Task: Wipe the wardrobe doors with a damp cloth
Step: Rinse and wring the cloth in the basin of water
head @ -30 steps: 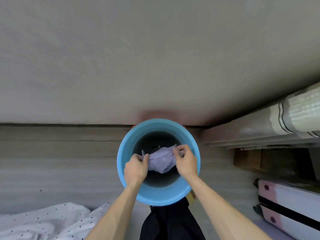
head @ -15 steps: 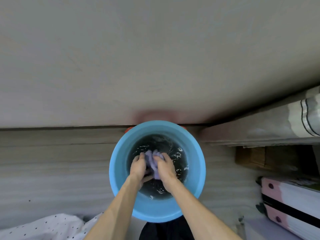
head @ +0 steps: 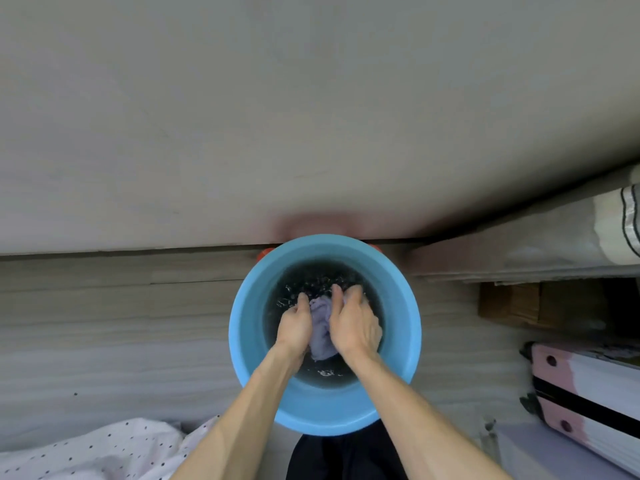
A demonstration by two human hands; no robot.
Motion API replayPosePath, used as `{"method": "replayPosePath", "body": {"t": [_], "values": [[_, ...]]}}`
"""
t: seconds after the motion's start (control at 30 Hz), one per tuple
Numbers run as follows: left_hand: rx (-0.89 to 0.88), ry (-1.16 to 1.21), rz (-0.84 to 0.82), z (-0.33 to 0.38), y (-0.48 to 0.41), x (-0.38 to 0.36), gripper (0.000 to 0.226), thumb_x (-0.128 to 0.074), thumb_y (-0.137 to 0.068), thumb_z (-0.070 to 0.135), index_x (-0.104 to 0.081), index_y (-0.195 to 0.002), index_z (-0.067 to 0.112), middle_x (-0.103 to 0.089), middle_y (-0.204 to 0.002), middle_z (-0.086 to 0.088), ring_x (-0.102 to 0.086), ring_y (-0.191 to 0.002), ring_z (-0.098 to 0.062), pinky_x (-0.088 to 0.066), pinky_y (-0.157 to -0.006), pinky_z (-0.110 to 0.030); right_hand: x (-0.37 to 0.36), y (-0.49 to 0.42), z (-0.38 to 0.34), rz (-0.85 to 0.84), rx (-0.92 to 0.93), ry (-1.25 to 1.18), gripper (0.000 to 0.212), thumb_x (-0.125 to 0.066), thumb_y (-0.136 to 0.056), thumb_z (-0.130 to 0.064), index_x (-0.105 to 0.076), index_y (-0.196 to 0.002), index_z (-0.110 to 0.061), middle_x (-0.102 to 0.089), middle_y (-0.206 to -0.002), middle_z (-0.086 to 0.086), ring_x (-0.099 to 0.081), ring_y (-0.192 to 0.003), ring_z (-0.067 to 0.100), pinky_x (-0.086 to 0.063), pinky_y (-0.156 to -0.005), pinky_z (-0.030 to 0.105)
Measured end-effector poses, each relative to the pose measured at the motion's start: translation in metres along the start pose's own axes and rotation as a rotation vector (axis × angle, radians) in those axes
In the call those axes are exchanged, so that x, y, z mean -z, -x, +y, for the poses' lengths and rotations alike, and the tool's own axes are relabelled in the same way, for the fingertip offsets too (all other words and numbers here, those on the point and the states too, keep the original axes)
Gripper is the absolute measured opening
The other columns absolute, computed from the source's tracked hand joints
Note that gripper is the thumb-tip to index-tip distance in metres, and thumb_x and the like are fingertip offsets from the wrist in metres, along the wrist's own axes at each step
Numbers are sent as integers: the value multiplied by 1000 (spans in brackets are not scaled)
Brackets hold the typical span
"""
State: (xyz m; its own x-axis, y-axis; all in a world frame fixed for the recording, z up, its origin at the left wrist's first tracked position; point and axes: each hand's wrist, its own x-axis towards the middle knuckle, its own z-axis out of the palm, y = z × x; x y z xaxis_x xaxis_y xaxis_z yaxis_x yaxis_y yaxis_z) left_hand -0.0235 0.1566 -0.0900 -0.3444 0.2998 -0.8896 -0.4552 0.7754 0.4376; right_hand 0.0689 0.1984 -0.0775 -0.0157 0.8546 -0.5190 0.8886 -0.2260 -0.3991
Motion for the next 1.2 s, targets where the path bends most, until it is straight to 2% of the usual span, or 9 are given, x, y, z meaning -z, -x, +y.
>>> {"method": "replayPosePath", "body": {"t": [0.13,0.3,0.53,0.6,0.63,0.67,0.77,0.97,1.2], "values": [[-80,14,284,-4,9,7,35,-41,-101,53,-54,-93,21,-71,-99,-14,-66,-95,-34,-51,-95,-45,-10,-10,18,180,-45,99,59,-51,-95,-53,-44,-133,-7,-48,-130,20,-49,-116,40,-47,-90,49],[55,61,106,-11,2,8,24,-48,-98,56,-52,-110,35,-67,-108,2,-64,-93,-23,-57,-87,-44,-23,-1,17,-89,-69,-64,77,-64,-92,-18,-20,-154,-28,-12,-154,14,-51,-120,43,-45,-98,46],[79,269,-17,-7,-13,0,27,-55,-101,37,-61,-112,13,-67,-75,-4,-64,-64,-18,-51,-56,-26,-17,20,-16,-339,-325,-810,15,-65,-91,-39,-69,-86,-25,-76,-84,-1,-72,-88,18,-56,-89,40],[77,281,-68,-6,-15,-2,20,-58,-101,32,-47,-88,21,-63,-62,-1,-63,-56,-13,-50,-60,-26,-11,29,-23,-260,-253,-749,37,-53,-98,-52,-72,-88,-22,-76,-85,0,-71,-88,18,-55,-88,36],[89,265,-79,-6,-17,-2,41,-55,-102,28,-46,-119,-8,-59,-55,2,-60,-51,-10,-49,-58,-23,-9,32,-26,-205,-200,-659,44,-45,-100,-54,-72,-92,-20,-76,-90,4,-70,-94,23,-53,-89,36],[94,278,-95,-1,-13,-6,33,-51,-104,26,-63,-83,3,-55,-50,3,-56,-45,-8,-47,-52,-19,-6,33,-28,-167,-153,-530,47,-39,-103,-53,-72,-96,-19,-76,-97,8,-68,-99,29,-51,-89,36],[130,249,-189,0,-6,-13,39,-50,-104,34,-56,-69,18,-53,-53,1,-53,-50,-12,-46,-53,-21,-4,27,-26,-121,-104,-201,52,-26,-105,-49,-70,-108,-21,-73,-105,14,-64,-106,37,-46,-87,37],[163,132,-182,-1,-5,-4,52,-48,-99,58,-74,-111,14,-73,-111,-6,-68,-104,-31,-47,-83,-33,-12,-4,6,43,57,104,44,-31,-104,-50,-57,-107,-15,-67,-112,10,-52,-110,30,-45,-85,43],[133,192,17,-7,3,8,17,-48,-105,37,-56,-106,22,-67,-104,-5,-61,-98,-19,-52,-84,-37,-22,-5,23,6,1,-7,67,-55,-99,-33,-20,-153,-17,-20,-153,17,-49,-122,42,-46,-98,47]]}}
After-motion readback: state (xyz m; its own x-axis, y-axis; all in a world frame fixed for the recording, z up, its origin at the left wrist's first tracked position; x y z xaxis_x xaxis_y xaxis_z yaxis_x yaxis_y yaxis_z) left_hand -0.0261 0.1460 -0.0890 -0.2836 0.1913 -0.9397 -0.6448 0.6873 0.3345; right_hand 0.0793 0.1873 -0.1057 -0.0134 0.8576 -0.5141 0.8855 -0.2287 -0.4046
